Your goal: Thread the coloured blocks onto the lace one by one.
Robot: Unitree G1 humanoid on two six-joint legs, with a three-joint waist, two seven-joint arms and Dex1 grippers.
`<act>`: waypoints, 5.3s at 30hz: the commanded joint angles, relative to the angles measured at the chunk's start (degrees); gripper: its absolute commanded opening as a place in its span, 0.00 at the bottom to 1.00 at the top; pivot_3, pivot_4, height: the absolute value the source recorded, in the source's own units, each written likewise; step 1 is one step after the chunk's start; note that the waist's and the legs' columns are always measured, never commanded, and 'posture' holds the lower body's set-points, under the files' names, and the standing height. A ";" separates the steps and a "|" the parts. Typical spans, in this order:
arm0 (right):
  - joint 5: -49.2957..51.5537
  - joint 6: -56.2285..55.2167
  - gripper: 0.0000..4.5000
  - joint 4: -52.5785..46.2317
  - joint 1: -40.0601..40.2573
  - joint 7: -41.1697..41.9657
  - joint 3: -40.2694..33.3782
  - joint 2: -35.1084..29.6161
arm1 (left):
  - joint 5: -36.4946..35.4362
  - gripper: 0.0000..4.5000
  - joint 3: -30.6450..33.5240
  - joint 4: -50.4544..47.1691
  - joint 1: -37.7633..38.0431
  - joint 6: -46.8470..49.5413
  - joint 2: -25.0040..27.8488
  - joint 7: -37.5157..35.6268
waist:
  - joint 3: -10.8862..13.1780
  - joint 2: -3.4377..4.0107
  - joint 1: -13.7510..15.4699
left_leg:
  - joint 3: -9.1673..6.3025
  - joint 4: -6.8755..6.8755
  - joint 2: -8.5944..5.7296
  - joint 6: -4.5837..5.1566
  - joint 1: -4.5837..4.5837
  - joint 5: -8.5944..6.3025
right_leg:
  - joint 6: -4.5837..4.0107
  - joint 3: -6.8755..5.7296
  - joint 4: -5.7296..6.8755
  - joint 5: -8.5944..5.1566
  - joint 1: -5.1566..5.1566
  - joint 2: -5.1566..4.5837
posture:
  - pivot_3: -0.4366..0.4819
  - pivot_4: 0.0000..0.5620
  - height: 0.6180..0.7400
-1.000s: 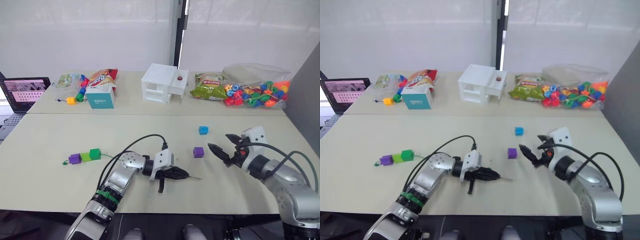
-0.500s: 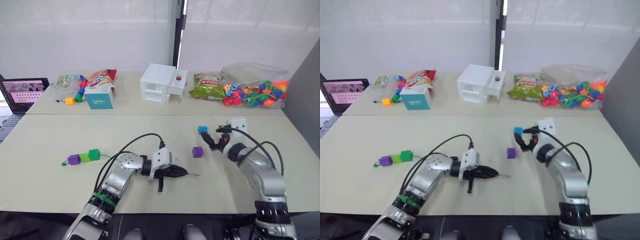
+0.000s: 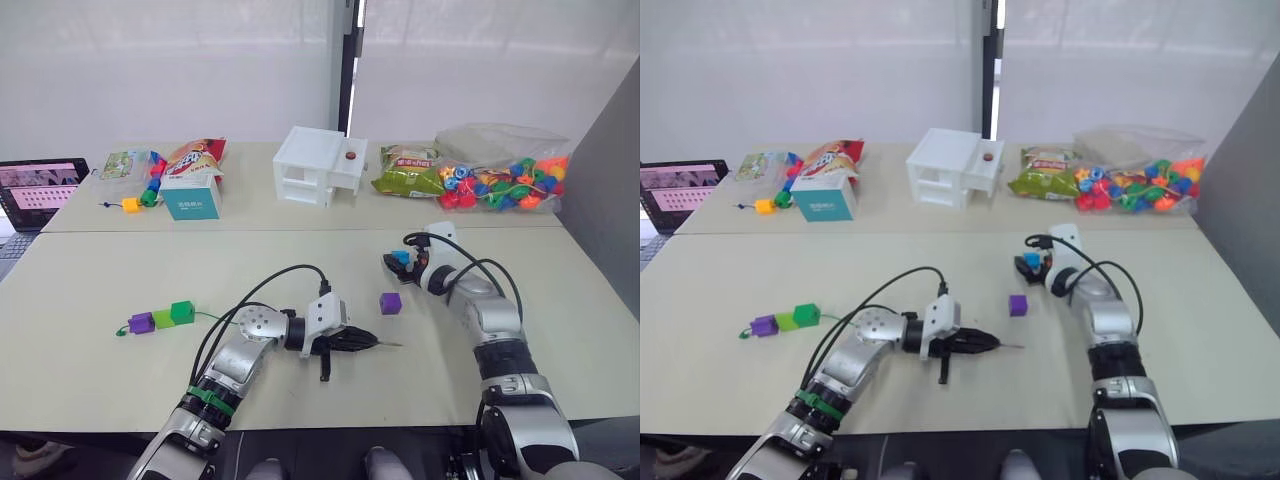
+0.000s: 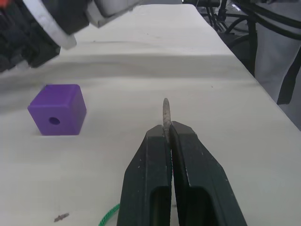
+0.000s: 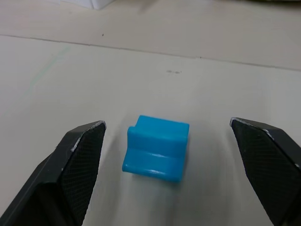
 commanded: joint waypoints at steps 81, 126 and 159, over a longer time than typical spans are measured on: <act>-2.40 2.64 0.99 -45.72 15.15 51.26 20.93 -51.65 | 3.03 0.00 -1.10 7.85 -2.61 -6.47 -7.44 4.97 | -0.01 0.07 2.03 | 0.13 0.09 -0.03 0.06 -0.20 -0.01 | 0.20 0.01 -0.71 0.07 0.18 -0.09 | 0.48 0.27 1.00; -8.91 12.48 0.30 -48.17 14.01 50.28 23.41 -42.57 | 3.82 0.00 -4.02 10.86 -4.67 -6.87 -11.31 3.74 | -0.02 0.08 2.17 | 0.12 0.10 -0.05 0.05 -0.19 -0.01 | 0.18 0.01 -0.63 0.08 0.16 -0.09 | 0.48 0.27 1.00; -8.43 14.80 0.30 -49.34 14.76 47.93 25.22 -39.82 | 7.62 0.31 -5.16 11.22 -6.52 -9.40 -4.79 0.72 | -0.02 0.09 1.82 | 0.10 0.09 -0.05 0.05 -0.16 -0.01 | 0.18 0.01 -0.58 0.08 0.16 -0.07 | 0.48 0.27 1.00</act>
